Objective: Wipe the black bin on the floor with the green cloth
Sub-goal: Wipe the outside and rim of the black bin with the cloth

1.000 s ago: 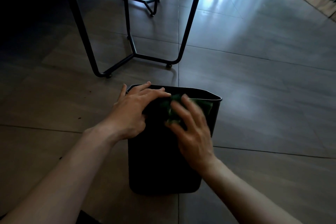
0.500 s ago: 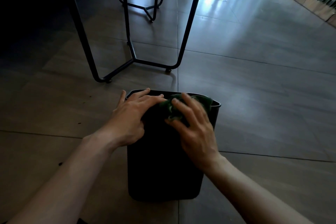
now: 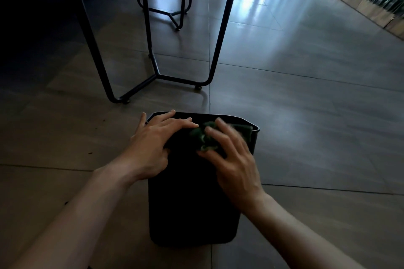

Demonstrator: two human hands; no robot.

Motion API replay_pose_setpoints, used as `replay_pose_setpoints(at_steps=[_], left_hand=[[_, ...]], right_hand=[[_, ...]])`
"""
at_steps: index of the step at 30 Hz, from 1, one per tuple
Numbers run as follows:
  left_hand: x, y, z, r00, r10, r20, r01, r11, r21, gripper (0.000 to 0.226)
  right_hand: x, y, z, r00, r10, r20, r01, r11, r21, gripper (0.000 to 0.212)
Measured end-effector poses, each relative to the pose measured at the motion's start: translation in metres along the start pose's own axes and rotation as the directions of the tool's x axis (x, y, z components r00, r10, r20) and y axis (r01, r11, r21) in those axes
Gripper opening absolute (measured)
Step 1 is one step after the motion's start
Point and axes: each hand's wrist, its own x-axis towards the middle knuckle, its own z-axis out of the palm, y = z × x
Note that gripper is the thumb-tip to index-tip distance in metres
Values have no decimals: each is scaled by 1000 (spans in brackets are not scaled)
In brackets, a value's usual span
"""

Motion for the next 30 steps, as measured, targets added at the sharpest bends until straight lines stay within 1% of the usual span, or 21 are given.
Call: replay_pose_setpoints(at_steps=[2, 4, 6, 8, 10, 11, 13, 14, 16, 17, 18, 19, 21, 22, 23, 24, 26, 27, 28, 29, 30], left_hand=[[-1, -1, -1, 1000, 2, -3, -2, 1000, 10, 85], [-1, -2, 0, 1000, -4, -11, 4, 1000, 21, 87], [-1, -1, 0, 1000, -9, -9, 9, 1000, 23, 87], [0, -1, 1, 1000, -6, -8, 7, 1000, 19, 85], [-1, 0, 1, 1000, -4, 2, 4, 1000, 10, 84], [-2, 0, 1, 1000, -3, 6, 3, 1000, 5, 83], [-3, -1, 0, 1000, 3, 1, -3, 1000, 2, 82], [-4, -2, -2, 1000, 0, -1, 0, 1000, 3, 82], [-5, -2, -5, 1000, -13, -12, 12, 1000, -7, 82], [-5, -3, -8, 1000, -20, -17, 20, 1000, -15, 82], [-6, -4, -10, 999, -28, -19, 28, 999, -23, 80], [-8, -6, -13, 999, -37, -21, 36, 999, -32, 79], [-11, -11, -19, 998, -50, -24, 48, 997, -54, 74], [-13, -14, -22, 999, -48, -26, 47, 997, -65, 70], [-16, -17, -24, 999, -41, -29, 39, 996, -80, 65], [-18, -20, -26, 999, -31, -37, 28, 995, -100, 57], [-22, -26, -30, 998, -17, -53, 9, 991, -137, 46], [-23, -28, -31, 999, -16, -51, 8, 988, -155, 46], [-24, -32, -32, 999, -23, -40, 15, 985, -175, 48], [-25, -35, -32, 999, -33, -20, 29, 981, -191, 49], [-27, -38, -32, 999, -49, 7, 49, 978, -203, 49]], right_hand=[[3, -2, 6, 998, 45, -38, -46, 998, -36, 13], [-24, -13, 15, 1000, -12, -2, 12, 999, -50, 9], [-63, -25, 20, 984, -135, 115, 143, 988, -61, 4], [-99, -33, 19, 926, -261, 272, 289, 955, -70, 6], [-120, -40, 12, 865, -313, 393, 366, 928, -67, 12], [-123, -43, 7, 853, -306, 422, 373, 924, -84, 13], [-117, -47, -8, 886, -243, 395, 311, 943, -117, 11], [-109, -47, -18, 922, -179, 344, 229, 967, -111, 11], [-83, -42, -45, 976, 45, 213, -36, 998, -43, 16], [-68, -35, -62, 969, 192, 156, -196, 981, 9, 22], [-53, -26, -79, 935, 336, 111, -344, 937, 60, 26], [-40, -14, -97, 881, 468, 73, -473, 875, 104, 27], [-23, 17, -128, 730, 682, 33, -675, 713, 188, 24], [-15, 32, -141, 657, 753, 32, -742, 638, 204, 29], [-8, 45, -150, 612, 790, 37, -781, 596, 185, 36], [-1, 56, -155, 591, 805, 52, -804, 582, 125, 41], [13, 72, -152, 578, 806, 131, -814, 581, 16, 42], [20, 77, -146, 583, 788, 198, -802, 598, -17, 39], [28, 81, -139, 608, 746, 274, -757, 648, -85, 37], [37, 83, -131, 642, 679, 358, -667, 724, -176, 39], [45, 83, -122, 662, 598, 451, -551, 797, -248, 47]])
